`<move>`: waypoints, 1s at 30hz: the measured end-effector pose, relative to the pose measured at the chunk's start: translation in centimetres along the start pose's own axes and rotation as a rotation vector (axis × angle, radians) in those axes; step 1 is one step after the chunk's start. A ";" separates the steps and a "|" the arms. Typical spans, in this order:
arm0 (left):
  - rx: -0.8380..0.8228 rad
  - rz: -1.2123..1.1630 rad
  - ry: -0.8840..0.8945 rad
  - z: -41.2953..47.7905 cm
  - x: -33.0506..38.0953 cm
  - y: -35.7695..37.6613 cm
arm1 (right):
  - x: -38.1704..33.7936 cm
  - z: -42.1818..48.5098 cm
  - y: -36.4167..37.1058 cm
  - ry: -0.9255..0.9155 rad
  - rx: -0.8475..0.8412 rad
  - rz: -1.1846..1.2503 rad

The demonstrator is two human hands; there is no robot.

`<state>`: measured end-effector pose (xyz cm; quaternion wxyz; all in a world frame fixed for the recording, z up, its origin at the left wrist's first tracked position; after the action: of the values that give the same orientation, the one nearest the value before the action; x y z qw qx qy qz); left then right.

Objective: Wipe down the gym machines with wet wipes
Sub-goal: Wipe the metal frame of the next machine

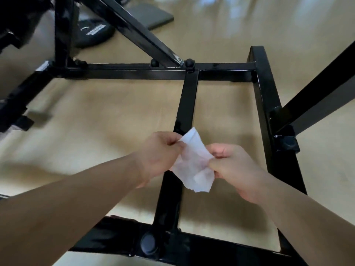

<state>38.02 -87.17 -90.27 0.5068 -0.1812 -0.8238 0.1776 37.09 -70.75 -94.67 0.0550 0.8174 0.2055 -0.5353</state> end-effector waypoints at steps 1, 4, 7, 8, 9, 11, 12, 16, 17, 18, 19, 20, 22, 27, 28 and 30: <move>0.013 -0.075 -0.046 0.3 -0.3 -0.5 | 0.4 0.2 -0.1 0.020 0.031 -0.005; 0.196 -0.161 -0.114 1.6 -0.5 -4.2 | 1.8 0.9 -1.3 0.093 0.191 0.119; 0.477 -0.030 0.067 1.8 2.0 -9.0 | 2.2 1.8 -3.3 0.045 0.341 0.009; 0.522 0.048 0.200 1.1 3.6 -9.5 | 2.1 2.2 -3.3 0.014 0.321 -0.131; 0.534 0.136 0.344 0.1 5.1 -9.3 | 2.0 2.7 -3.2 -0.012 0.277 -0.280; 0.511 0.368 0.604 -1.7 6.3 -7.2 | 2.3 3.8 -3.1 -0.052 0.228 -0.593; 0.443 0.526 0.668 -1.9 5.3 -5.0 | 2.4 4.4 -3.1 -0.071 0.221 -0.771; 0.180 0.824 0.590 -1.8 0.0 1.1 | 4.1 6.5 -2.9 -0.008 0.116 -1.105; 0.185 0.793 0.613 -2.2 0.3 1.2 | 4.5 6.8 -3.2 0.026 0.103 -1.105; 0.223 0.756 0.660 -2.6 1.1 1.0 | 4.7 7.2 -3.5 0.050 0.099 -1.110; 0.274 0.726 0.686 -2.5 1.6 0.8 | 4.8 7.6 -3.7 0.063 0.102 -1.123; 0.324 0.712 0.662 -2.1 1.8 0.5 | 5.1 8.1 -3.8 0.083 0.104 -1.144; 0.287 0.708 0.444 0.5 0.9 1.3 | 6.6 9.2 -4.2 0.159 0.094 -1.197; 0.045 0.908 0.057 3.5 -1.9 5.7 | 9.4 11.2 -4.3 0.352 -0.031 -1.117; 0.013 0.921 0.040 3.6 -1.7 5.6 | 9.3 11.3 -4.3 0.368 -0.043 -1.128; -0.024 0.983 0.063 4.8 -1.3 5.0 | 9.0 11.5 -4.4 0.376 -0.044 -1.144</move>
<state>34.85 -83.99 -95.67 0.3857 -0.5598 -0.6270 0.3805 28.67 -67.84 -107.05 -0.2622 0.6563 0.6301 -0.3217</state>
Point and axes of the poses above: each hand's wrist, its own z-axis towards the middle knuckle, its own y-axis out of the palm, x = y × z, the point moved 10 cm from there along z, towards the middle knuckle, and after that the axes turned 3 degrees about x, right-handed, at the moved point
